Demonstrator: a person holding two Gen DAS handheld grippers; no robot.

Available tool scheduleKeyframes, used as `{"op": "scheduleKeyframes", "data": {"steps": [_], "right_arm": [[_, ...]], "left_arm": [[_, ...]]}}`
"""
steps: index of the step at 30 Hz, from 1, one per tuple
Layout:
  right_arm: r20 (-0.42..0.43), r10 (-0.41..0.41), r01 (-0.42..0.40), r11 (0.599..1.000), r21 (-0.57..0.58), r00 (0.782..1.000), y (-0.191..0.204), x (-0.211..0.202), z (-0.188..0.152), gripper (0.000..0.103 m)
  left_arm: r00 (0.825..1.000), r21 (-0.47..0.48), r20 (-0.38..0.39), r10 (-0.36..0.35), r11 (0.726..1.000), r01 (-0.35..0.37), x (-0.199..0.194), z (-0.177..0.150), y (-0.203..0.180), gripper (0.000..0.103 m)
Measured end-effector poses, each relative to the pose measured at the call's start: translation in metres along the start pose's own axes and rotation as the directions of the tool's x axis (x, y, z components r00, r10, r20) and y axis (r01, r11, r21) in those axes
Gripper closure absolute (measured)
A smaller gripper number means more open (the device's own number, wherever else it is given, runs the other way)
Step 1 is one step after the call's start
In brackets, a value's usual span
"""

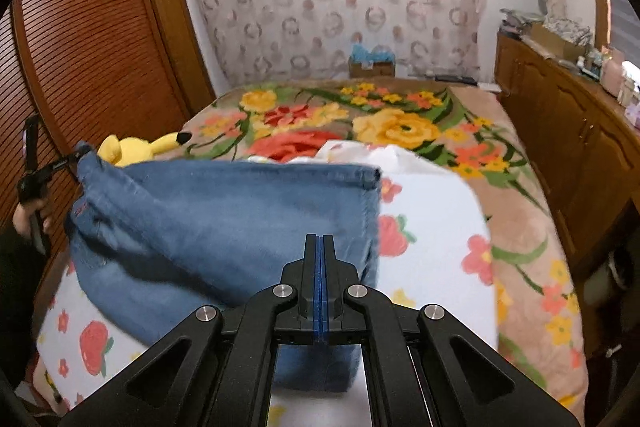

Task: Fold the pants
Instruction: 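Lower the folded jeans onto the sheet and open both grippers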

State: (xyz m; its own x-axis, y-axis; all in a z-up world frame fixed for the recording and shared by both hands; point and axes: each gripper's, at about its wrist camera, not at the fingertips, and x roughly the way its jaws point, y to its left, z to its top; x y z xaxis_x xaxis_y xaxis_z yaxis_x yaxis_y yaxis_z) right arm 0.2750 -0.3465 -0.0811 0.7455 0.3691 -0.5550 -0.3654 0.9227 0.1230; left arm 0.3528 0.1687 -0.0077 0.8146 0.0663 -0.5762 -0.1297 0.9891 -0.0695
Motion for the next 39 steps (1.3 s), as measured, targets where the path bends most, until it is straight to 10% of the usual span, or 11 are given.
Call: {"op": "scheduleKeyframes", "data": {"steps": [4, 8, 20, 23, 31, 35, 39], "right_arm": [[-0.046, -0.011, 0.011, 1.0, -0.002, 0.999, 0.005, 0.005, 0.002, 0.065], [-0.093, -0.011, 0.01, 1.0, -0.007, 0.996, 0.012, 0.008, 0.001, 0.063], [-0.198, -0.004, 0.005, 1.0, 0.004, 0.98, 0.01, 0.026, 0.013, 0.067], [-0.17, -0.009, 0.002, 0.999, -0.038, 0.985, 0.017, 0.023, 0.016, 0.097], [0.014, -0.016, 0.017, 0.998, -0.055, 1.0, 0.012, -0.011, 0.046, 0.098], [0.046, -0.032, 0.033, 0.999, -0.031, 0.998, 0.001, -0.011, 0.068, 0.098], [0.024, -0.071, 0.072, 0.997, -0.033, 0.997, -0.001, 0.009, 0.077, 0.098]], "left_arm": [[1.0, 0.006, -0.008, 0.002, 1.0, -0.002, 0.003, -0.003, -0.001, 0.094], [1.0, 0.014, -0.011, 0.003, 1.0, -0.003, 0.004, -0.003, -0.003, 0.094], [1.0, 0.021, -0.018, 0.006, 1.0, -0.006, 0.007, -0.004, -0.003, 0.094], [1.0, 0.026, -0.028, 0.009, 1.0, -0.008, 0.009, -0.005, -0.001, 0.094], [0.998, 0.015, -0.058, -0.015, 1.0, 0.016, 0.014, 0.0, 0.003, 0.093], [0.998, 0.009, -0.06, -0.033, 0.999, 0.034, 0.01, 0.002, 0.005, 0.077], [0.996, 0.009, -0.028, -0.088, 0.996, 0.089, -0.006, 0.003, 0.006, 0.035]]}}
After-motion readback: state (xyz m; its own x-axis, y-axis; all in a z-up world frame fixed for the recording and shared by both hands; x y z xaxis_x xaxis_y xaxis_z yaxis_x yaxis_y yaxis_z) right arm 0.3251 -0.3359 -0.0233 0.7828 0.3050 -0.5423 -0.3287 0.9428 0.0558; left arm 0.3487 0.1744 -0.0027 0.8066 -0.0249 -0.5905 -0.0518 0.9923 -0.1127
